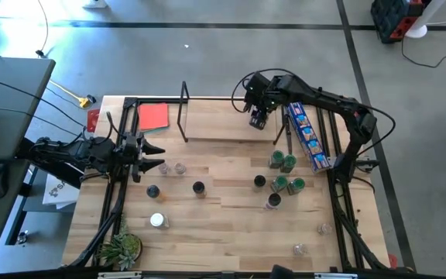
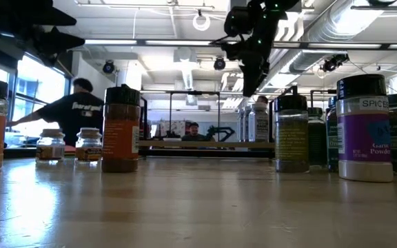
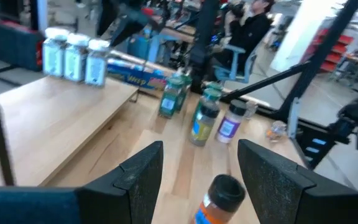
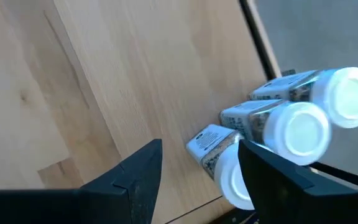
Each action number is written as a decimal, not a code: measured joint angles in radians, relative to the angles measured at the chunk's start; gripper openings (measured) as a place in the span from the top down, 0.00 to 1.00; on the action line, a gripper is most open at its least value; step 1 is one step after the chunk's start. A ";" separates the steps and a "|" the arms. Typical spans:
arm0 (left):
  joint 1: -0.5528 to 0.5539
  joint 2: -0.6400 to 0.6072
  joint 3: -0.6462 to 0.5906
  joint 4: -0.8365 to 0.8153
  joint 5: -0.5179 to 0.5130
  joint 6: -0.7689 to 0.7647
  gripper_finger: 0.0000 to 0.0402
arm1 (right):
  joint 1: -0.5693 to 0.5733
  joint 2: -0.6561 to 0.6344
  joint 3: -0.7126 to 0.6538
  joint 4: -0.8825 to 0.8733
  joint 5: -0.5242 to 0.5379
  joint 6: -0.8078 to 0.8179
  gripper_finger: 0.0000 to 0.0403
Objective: Shelf spices
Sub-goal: Adjust the white seasoning bottles
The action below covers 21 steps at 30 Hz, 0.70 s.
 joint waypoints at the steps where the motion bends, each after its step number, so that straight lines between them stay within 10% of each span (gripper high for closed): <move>1: 0.000 0.000 0.000 -0.016 -0.014 -0.013 0.50 | 0.004 -0.002 0.018 -0.014 0.000 0.009 0.49; 10: 0.034 0.148 0.009 0.151 0.000 -0.017 0.54 | 0.153 -0.091 0.140 -0.055 0.089 0.149 0.49; 21: 0.296 0.921 0.523 0.190 0.186 0.310 0.91 | 0.503 -0.319 -0.183 0.078 0.439 0.356 0.49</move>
